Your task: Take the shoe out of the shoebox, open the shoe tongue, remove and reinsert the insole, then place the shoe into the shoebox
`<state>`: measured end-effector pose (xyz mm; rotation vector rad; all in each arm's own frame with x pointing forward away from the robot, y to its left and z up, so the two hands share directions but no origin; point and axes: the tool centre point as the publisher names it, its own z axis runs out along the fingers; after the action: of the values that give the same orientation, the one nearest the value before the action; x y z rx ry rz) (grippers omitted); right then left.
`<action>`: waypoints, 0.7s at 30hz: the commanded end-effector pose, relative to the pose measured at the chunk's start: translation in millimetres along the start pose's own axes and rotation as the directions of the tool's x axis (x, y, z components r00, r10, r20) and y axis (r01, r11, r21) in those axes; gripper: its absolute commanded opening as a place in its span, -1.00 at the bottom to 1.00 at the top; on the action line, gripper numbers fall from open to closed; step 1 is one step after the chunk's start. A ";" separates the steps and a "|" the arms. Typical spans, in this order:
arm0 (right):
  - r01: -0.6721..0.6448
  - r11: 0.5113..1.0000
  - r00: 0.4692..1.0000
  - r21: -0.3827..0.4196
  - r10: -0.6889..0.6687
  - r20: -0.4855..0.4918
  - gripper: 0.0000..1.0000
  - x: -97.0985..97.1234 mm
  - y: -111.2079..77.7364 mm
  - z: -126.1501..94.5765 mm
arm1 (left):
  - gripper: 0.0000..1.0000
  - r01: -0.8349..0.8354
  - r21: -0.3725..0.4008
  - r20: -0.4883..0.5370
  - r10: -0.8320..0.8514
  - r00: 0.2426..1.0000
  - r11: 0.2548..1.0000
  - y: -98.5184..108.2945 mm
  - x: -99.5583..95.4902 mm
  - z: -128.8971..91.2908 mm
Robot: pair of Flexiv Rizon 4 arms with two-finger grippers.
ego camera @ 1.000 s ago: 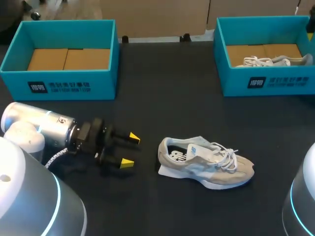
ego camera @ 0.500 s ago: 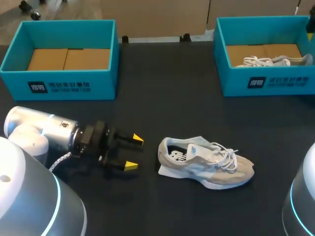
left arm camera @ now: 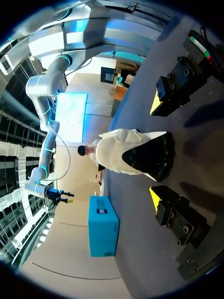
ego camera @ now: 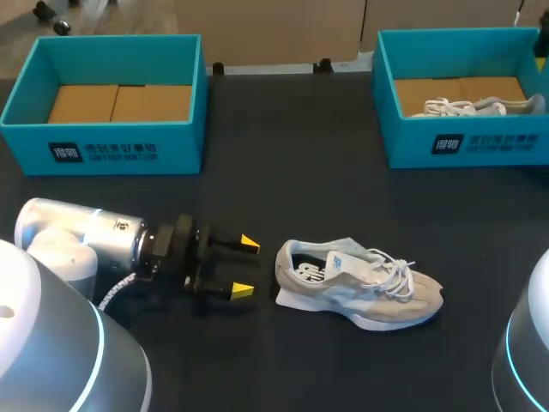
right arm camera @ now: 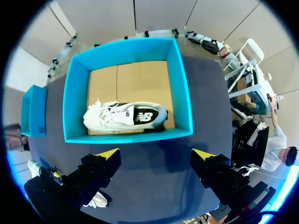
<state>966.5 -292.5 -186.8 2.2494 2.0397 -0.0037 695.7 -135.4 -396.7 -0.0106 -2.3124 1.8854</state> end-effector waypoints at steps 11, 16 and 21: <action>-0.001 1.000 1.000 -0.001 0.001 0.001 1.00 0.3 -0.9 -0.2 | 1.00 0.017 -0.004 -0.017 -0.017 1.000 1.000 8.6 -7.0 16.7; -0.001 1.000 1.000 -0.001 0.001 0.001 1.00 0.3 -0.9 -0.2 | 1.00 0.004 -0.015 -0.020 -0.004 1.000 1.000 11.5 -5.7 22.2; -0.001 1.000 1.000 -0.001 0.001 0.001 1.00 0.3 -0.9 -0.2 | 1.00 0.008 -0.006 -0.018 -0.008 1.000 1.000 13.3 -10.1 27.1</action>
<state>966.5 -292.5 -186.8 2.2494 2.0397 -0.0037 699.4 -155.2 -412.0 -0.0228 -2.3105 1.8649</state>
